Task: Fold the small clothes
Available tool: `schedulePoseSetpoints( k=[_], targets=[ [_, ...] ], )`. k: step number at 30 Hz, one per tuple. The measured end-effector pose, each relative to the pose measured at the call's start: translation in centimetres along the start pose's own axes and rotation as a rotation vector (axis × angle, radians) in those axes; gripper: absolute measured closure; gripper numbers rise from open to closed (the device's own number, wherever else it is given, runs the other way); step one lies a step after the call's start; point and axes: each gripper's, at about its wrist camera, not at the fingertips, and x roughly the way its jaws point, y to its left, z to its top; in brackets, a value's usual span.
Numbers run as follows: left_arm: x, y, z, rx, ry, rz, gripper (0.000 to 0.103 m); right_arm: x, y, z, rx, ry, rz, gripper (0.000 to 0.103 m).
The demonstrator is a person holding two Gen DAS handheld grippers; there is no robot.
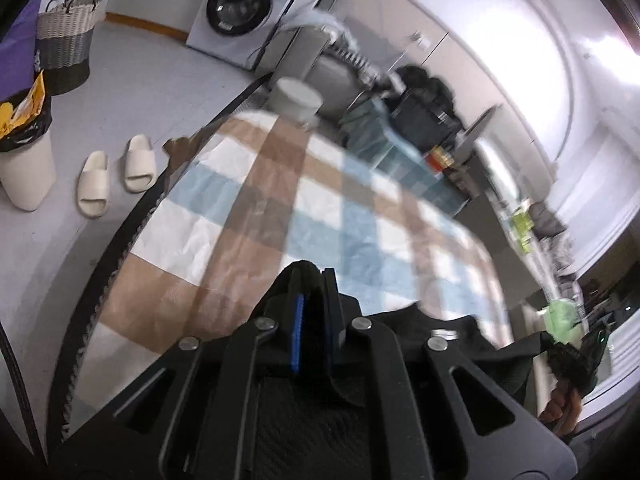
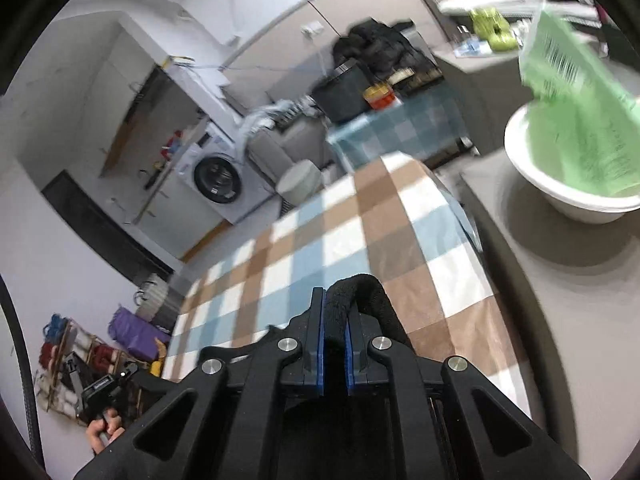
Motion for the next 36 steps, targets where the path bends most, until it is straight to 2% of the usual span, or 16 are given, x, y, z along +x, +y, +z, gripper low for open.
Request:
schedulePoseSetpoints(
  k=[2,3,4,6,10,14,15,19,26,28,30,33,36],
  targets=[
    [1.4,0.8,-0.2,-0.023,0.053,0.054,0.093,2.2,-1.0,-0.1,0.029,0.064,-0.07,0.09],
    [1.5,1.1,-0.4,-0.025,0.058,0.067,0.088,2.7,-1.5,-0.2,0.052,0.084,-0.084,0.083],
    [1.5,1.5,-0.7,-0.025,0.056,0.078,0.084,2.8,-2.0,-0.5,0.07,0.087,-0.075,0.073],
    [0.8,2.0,-1.2,-0.033,0.045,0.102,0.072,2.3,-2.6,-1.1,0.072,0.073,-0.078,0.066],
    [-0.7,1.3,-3.0,0.022,0.035,0.109,0.071,0.8,-3.1,-1.9,0.064,0.083,-0.053,0.066],
    [-2.2,-1.3,-5.7,0.114,0.04,0.083,0.07,0.2,-1.8,-3.4,0.019,0.145,0.0,0.065],
    [-2.4,-2.2,-6.5,0.137,0.05,0.071,0.067,0.4,-1.2,-4.0,-0.004,0.167,0.006,0.062],
    [-1.4,-6.0,-10.1,0.228,0.138,0.017,0.064,2.1,1.4,-6.6,-0.065,0.281,0.045,0.06],
    [1.3,-11.6,-14.4,0.348,0.285,-0.05,0.064,6.4,3.9,-8.6,-0.069,0.358,0.007,0.057],
    [1.6,-13.1,-15.3,0.407,0.303,-0.063,0.063,7.9,4.3,-7.9,-0.053,0.351,0.011,0.057],
    [2.5,-14.4,-16.1,0.456,0.331,-0.054,0.054,8.7,5.0,-6.7,-0.049,0.312,0.02,0.057],
    [3.2,-15.8,-16.2,0.524,0.321,-0.043,0.048,8.0,5.5,-4.6,-0.008,0.17,0.112,0.056],
    [4.5,-16.2,-14.4,0.516,0.303,-0.027,0.048,7.6,5.7,-3.3,-0.014,0.133,0.114,0.055]
  ],
)
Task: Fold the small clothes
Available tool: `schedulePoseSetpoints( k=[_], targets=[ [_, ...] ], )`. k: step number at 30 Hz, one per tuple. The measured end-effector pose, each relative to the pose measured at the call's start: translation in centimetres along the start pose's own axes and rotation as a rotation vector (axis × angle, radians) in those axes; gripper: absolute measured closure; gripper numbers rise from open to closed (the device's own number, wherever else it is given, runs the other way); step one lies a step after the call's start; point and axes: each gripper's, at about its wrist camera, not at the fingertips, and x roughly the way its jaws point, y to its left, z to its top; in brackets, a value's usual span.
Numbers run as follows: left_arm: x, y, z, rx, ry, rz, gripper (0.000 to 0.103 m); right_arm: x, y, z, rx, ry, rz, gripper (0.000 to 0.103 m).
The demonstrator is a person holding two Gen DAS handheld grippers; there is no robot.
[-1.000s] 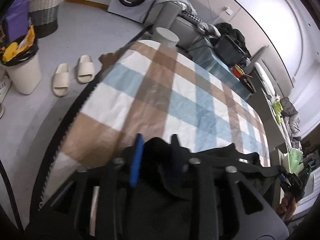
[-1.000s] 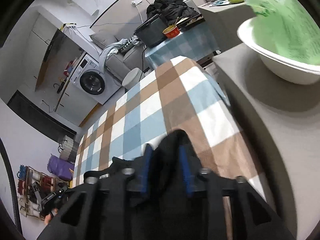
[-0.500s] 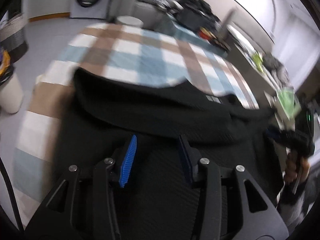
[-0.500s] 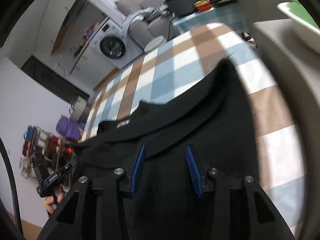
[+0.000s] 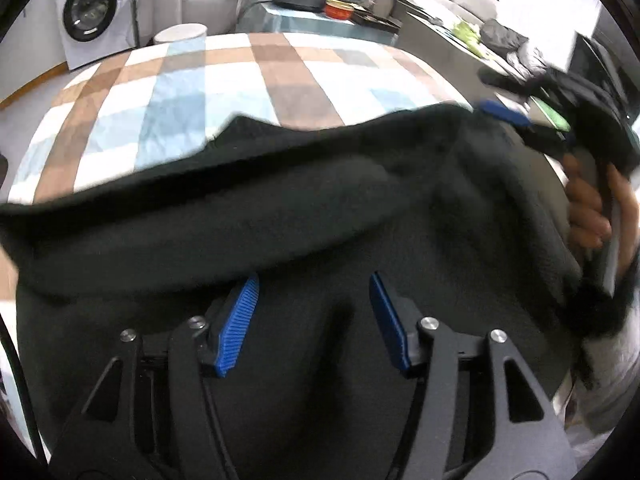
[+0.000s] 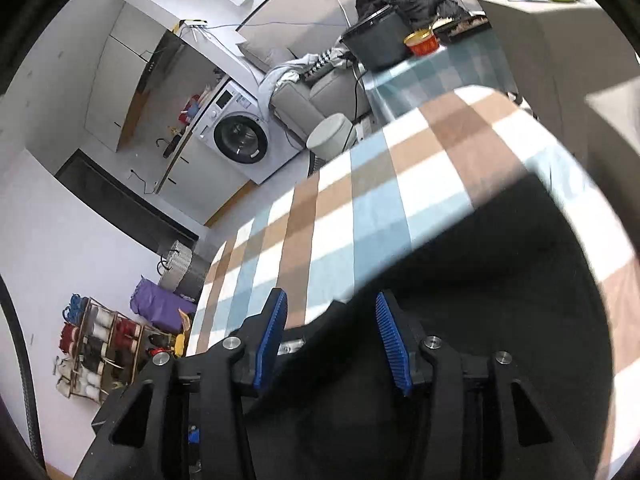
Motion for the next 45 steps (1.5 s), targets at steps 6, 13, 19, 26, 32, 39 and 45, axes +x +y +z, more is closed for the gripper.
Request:
schedulePoseSetpoints(
  k=[6,13,19,26,32,39,45],
  targets=[
    [0.2,5.3,5.1,-0.17,-0.116,0.116,0.048,-0.4,-0.1,-0.1,-0.083,0.037,-0.098,0.055],
    [-2.1,8.5,4.0,-0.261,-0.132,0.157,0.048,-3.1,-1.2,-1.3,-0.118,0.039,-0.161,0.048],
    [-5.0,6.5,-0.7,-0.193,-0.151,0.242,0.048,-6.1,-0.8,-3.7,-0.169,0.027,-0.191,0.036],
    [-8.4,2.8,-6.1,-0.145,-0.189,0.26,0.018,-9.9,0.6,-8.0,-0.259,0.003,-0.201,0.014],
    [-11.3,-0.1,-10.7,-0.115,-0.213,0.231,0.001,-12.8,1.0,-11.6,-0.32,0.017,-0.238,0.01],
    [-13.6,-1.2,-13.8,-0.112,-0.232,0.229,0.001,-14.3,0.8,-15.3,-0.413,0.06,-0.271,0.009],
    [-13.8,0.4,-15.0,-0.15,-0.22,0.244,0.001,-15.0,-0.8,-16.4,-0.373,0.067,-0.305,0.009]
  ],
)
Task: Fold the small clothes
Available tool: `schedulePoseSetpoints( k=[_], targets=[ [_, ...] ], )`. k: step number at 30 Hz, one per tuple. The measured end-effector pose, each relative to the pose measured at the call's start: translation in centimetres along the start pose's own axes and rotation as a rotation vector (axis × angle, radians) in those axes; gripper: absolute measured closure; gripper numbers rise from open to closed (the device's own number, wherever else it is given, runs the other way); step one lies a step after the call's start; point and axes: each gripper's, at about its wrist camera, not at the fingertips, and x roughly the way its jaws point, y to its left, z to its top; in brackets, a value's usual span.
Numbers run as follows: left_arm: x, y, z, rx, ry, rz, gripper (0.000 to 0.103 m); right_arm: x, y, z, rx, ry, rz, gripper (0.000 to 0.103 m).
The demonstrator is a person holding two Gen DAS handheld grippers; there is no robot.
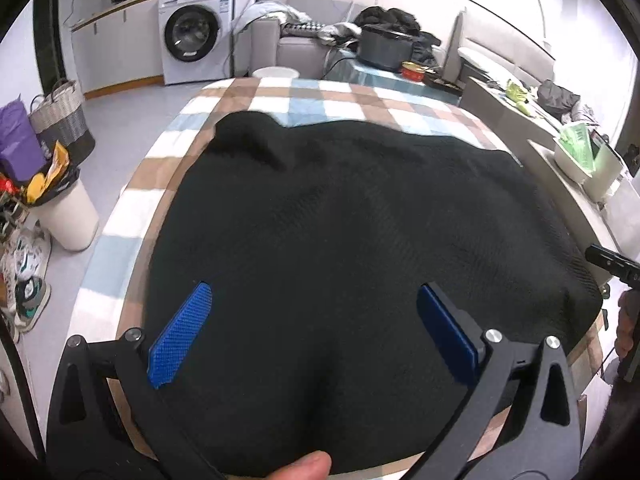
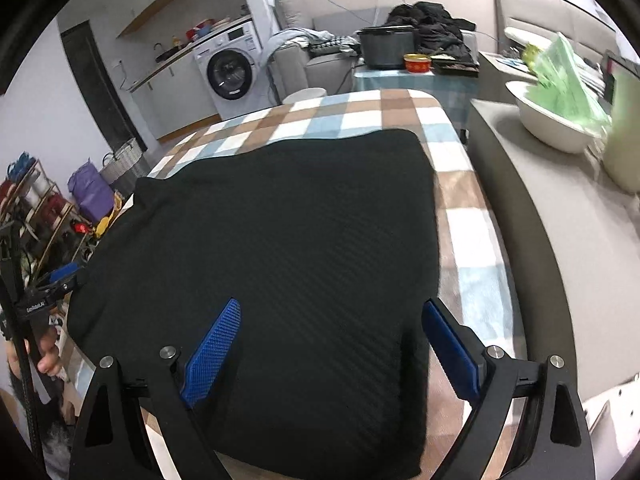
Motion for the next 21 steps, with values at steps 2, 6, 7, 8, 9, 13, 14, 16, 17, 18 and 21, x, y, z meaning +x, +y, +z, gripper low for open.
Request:
schedulePoseSetpoints(
  k=[2,6,7,8,9,13,14,16,17,18,21],
  targets=[
    [0.1,0.8,-0.6,-0.015,0.017,0.014,0.001,-0.2,-0.8,-0.7,0.024,0.005,-0.016,0.009],
    [0.5,2.6,-1.9,-0.058,0.048,0.042,0.001,-0.4,-2.0,-2.4,0.043,0.028,-0.024,0.009],
    [0.4,3.1,-2.4,-0.069,0.057,0.047,0.001,-0.5,-2.2,-2.8,0.047,0.034,-0.021,0.009],
    [0.5,3.5,-2.6,-0.077,0.062,0.051,0.001,-0.5,-2.4,-3.2,0.05,0.04,-0.016,0.01],
    [0.5,3.8,-3.0,-0.082,0.068,0.052,0.001,-0.6,-2.6,-3.7,0.056,0.048,-0.008,0.011],
    [0.3,4.6,-3.8,-0.101,0.076,0.043,0.001,-1.4,-3.4,-4.7,0.105,0.052,0.089,0.027],
    [0.3,4.7,-3.9,-0.103,0.078,0.04,0.001,-1.5,-3.5,-4.8,0.109,0.052,0.109,0.031],
    [0.2,4.8,-4.0,-0.105,0.078,0.04,0.001,-1.5,-3.4,-4.8,0.113,0.07,0.145,0.041],
    [0.2,4.8,-4.0,-0.105,0.079,0.039,0.001,-1.5,-3.5,-4.9,0.122,0.082,0.167,0.041],
    [0.2,4.9,-4.0,-0.106,0.08,0.038,0.001,-1.5,-3.6,-4.9,0.133,0.09,0.185,0.041],
    [-0.2,5.2,-4.4,-0.114,0.085,0.034,0.001,-1.5,-3.8,-5.4,0.137,0.111,0.163,0.041]
  ],
)
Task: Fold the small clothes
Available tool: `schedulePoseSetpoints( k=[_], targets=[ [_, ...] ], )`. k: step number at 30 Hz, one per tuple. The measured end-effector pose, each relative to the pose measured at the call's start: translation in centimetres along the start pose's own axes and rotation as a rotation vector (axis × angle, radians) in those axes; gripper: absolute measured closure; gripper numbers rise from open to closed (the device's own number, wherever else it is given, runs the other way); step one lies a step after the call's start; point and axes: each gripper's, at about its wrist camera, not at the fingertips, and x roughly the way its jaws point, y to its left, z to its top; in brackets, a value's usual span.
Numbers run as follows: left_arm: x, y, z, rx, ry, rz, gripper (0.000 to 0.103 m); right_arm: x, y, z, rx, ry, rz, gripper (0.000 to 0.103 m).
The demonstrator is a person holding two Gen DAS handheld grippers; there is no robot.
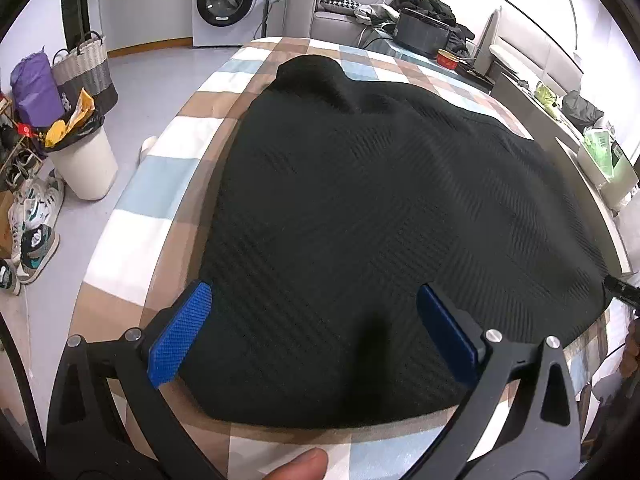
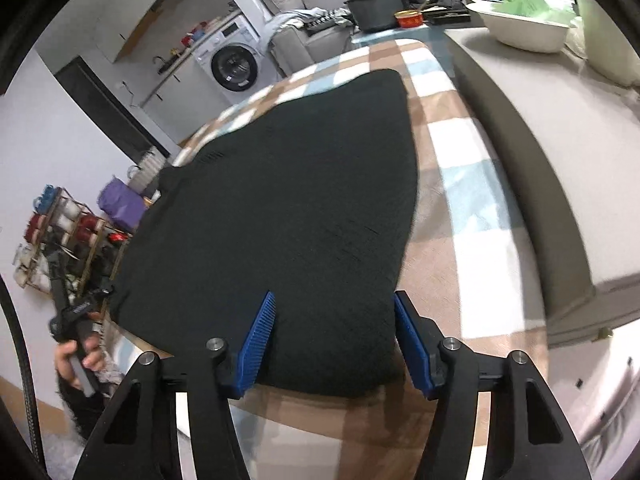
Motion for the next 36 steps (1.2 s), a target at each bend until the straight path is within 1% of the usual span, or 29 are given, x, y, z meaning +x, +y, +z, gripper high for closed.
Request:
schedulePoseSetpoints(
  k=[2,4,5,6,7,9,11,12,13,16,17,19,20,21,22,23,24,25,26,27,28,29,30,32,36],
  targets=[
    [0.0,0.2,-0.2,-0.001,0.006,-0.002,0.001,0.3,-0.3,-0.5,0.005,0.018,0.007,0.05],
    [0.0,0.2,-0.3,-0.007,0.01,-0.004,0.001,0.4,-0.2,-0.7,-0.004,0.014,0.007,0.078],
    [0.1,0.2,-0.3,-0.008,0.013,-0.002,0.001,0.3,0.1,-0.7,-0.017,0.006,-0.005,0.084],
    [0.1,0.2,-0.4,-0.007,0.013,0.0,0.001,0.2,0.5,-0.6,-0.031,-0.002,0.006,0.093],
    [0.0,0.1,-0.4,-0.006,0.013,0.002,0.001,-0.2,1.0,-0.5,-0.049,-0.019,0.027,0.094],
    [-0.1,0.2,-0.3,-0.006,0.009,0.0,0.001,-1.7,2.3,-0.1,-0.092,-0.069,0.068,0.095],
    [-0.3,0.3,-0.3,-0.009,0.006,0.001,0.001,-3.1,3.3,-0.2,-0.14,-0.085,0.104,0.095],
    [-0.4,0.5,-0.4,-0.012,0.005,0.001,0.001,-3.5,3.5,-0.4,-0.158,-0.082,0.096,0.095],
    [-0.4,0.7,-0.4,-0.018,0.001,-0.002,0.001,-3.4,3.4,-0.6,-0.172,-0.066,0.068,0.095],
    [-0.3,1.7,-0.4,-0.045,0.006,-0.005,0.001,-1.3,2.0,-1.3,-0.176,0.025,-0.058,0.095],
    [-0.3,1.9,-0.5,-0.052,0.006,-0.003,0.002,-0.6,1.5,-1.6,-0.163,0.051,-0.065,0.095],
    [-0.3,2.5,-0.6,-0.062,0.015,0.002,0.006,-0.2,0.8,-1.6,-0.13,0.042,-0.045,0.089],
    [-0.3,2.7,-0.6,-0.064,0.02,-0.004,0.013,-0.2,0.7,-1.5,-0.11,0.039,-0.03,0.088],
    [-0.2,2.8,-0.7,-0.068,0.03,-0.014,0.02,-0.1,0.7,-1.4,-0.102,0.041,-0.022,0.084],
    [-0.1,3.0,-0.7,-0.073,0.038,-0.022,0.024,-0.1,0.6,-1.2,-0.093,0.041,-0.018,0.08],
    [0.0,3.2,-0.7,-0.081,0.045,-0.031,0.034,-0.1,0.5,-1.2,-0.081,0.036,-0.016,0.079],
    [0.1,3.4,-0.8,-0.091,0.046,-0.037,0.046,-0.1,0.4,-1.1,-0.074,0.033,-0.013,0.077],
    [0.1,3.5,-0.8,-0.098,0.039,-0.045,0.051,0.1,0.4,-1.2,-0.067,0.031,-0.008,0.075],
    [0.0,3.7,-0.8,-0.104,0.031,-0.065,0.068,0.2,0.3,-1.2,-0.058,0.031,-0.003,0.075],
    [-0.1,3.8,-0.9,-0.11,0.027,-0.088,0.078,0.3,0.2,-1.2,-0.054,0.034,-0.001,0.074],
    [-0.4,3.9,-0.9,-0.113,0.017,-0.105,0.081,0.5,0.3,-1.2,-0.054,0.036,-0.004,0.074],
    [-0.7,3.9,-0.9,-0.106,0.003,-0.108,0.088,0.6,0.4,-1.1,-0.056,0.037,-0.006,0.074],
    [-1.0,3.7,-0.9,-0.093,-0.01,-0.113,0.09,0.6,0.4,-1.0,-0.054,0.035,-0.006,0.074],
    [-1.7,3.4,-0.9,-0.072,-0.032,-0.117,0.092,0.5,0.3,-1.0,-0.05,0.032,-0.003,0.073],
    [-3.1,2.7,-1.0,-0.022,-0.037,-0.12,0.093,0.4,0.2,-1.0,-0.043,0.03,-0.011,0.073]
  ],
)
